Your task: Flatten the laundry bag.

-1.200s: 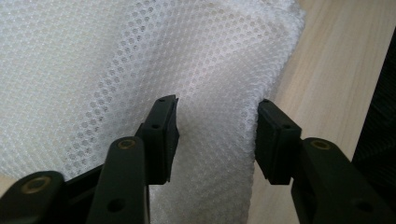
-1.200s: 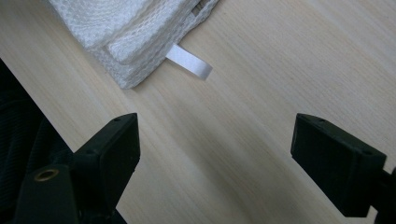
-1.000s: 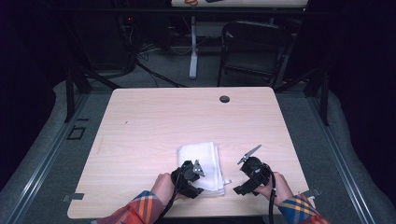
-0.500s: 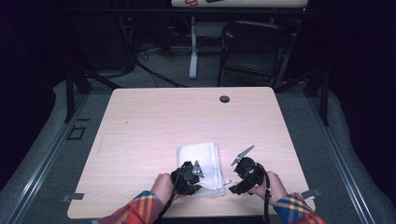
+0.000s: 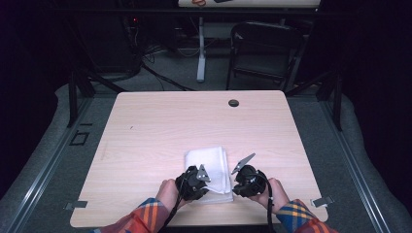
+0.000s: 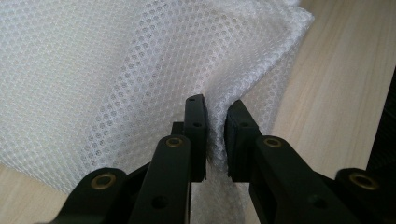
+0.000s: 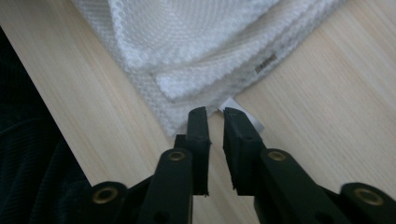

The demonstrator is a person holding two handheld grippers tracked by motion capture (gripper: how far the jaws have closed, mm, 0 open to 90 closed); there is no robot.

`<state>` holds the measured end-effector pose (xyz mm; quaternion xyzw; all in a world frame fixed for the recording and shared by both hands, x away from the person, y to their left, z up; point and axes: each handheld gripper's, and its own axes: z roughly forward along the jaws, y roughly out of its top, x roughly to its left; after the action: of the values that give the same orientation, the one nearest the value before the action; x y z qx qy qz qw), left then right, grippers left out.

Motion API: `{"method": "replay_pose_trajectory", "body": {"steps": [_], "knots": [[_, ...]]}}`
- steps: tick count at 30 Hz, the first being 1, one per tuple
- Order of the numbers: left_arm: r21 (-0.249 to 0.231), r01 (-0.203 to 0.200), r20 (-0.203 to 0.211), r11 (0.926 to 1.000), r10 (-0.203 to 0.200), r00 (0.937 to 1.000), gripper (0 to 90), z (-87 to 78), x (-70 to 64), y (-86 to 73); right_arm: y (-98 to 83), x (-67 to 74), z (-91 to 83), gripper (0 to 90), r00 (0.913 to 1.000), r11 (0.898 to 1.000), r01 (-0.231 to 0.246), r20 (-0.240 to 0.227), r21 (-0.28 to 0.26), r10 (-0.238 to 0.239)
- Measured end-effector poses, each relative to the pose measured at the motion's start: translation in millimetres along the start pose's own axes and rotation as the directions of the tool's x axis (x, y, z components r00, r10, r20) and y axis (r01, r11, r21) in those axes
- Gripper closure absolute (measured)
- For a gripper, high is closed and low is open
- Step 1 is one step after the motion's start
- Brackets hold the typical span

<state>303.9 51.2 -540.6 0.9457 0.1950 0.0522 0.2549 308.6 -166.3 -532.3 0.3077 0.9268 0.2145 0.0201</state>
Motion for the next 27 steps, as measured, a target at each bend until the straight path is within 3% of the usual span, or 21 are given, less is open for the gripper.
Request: {"method": "replay_pose_trajectory", "body": {"steps": [7, 12, 14, 19, 24, 27], "knots": [[-0.016, -0.004, 0.003, 0.9999, 0.004, 1.0000, 80.9, -1.2, 0.9, -0.1, 7.0, 2.1, 8.9, 86.9, 0.9997, 1.000, 0.020, -0.016, -0.002, -0.020], [-0.014, -0.021, 0.005, 0.9997, 0.021, 0.9998, 79.8, -1.1, 0.5, 0.1, 11.7, 5.9, 17.4, 89.9, 0.9997, 0.999, 0.006, -0.022, -0.054, -0.007], [-0.009, -0.029, 0.004, 0.9995, 0.029, 0.9996, 80.5, -1.2, 0.3, 0.3, 13.7, 5.7, 25.3, 90.0, 0.9996, 1.000, 0.021, -0.018, -0.007, -0.021], [-0.019, -0.032, -0.004, 0.9993, 0.032, 0.9995, 81.1, -2.9, 0.0, 0.0, 14.5, 3.6, 29.4, 90.0, 0.9994, 0.999, 0.029, -0.021, 0.019, -0.028], [-0.040, -0.036, -0.030, 0.9985, 0.035, 0.9990, 81.3, -7.9, -0.2, -0.5, 12.6, 3.0, 30.8, 90.0, 0.9993, 1.000, -0.001, -0.038, -0.007, 0.001], [-0.059, -0.033, -0.048, 0.9977, 0.030, 0.9984, 81.3, -11.7, -0.1, -1.3, 12.1, 1.9, 29.7, 90.0, 0.9995, 1.000, -0.002, -0.032, 0.008, 0.002]]}}
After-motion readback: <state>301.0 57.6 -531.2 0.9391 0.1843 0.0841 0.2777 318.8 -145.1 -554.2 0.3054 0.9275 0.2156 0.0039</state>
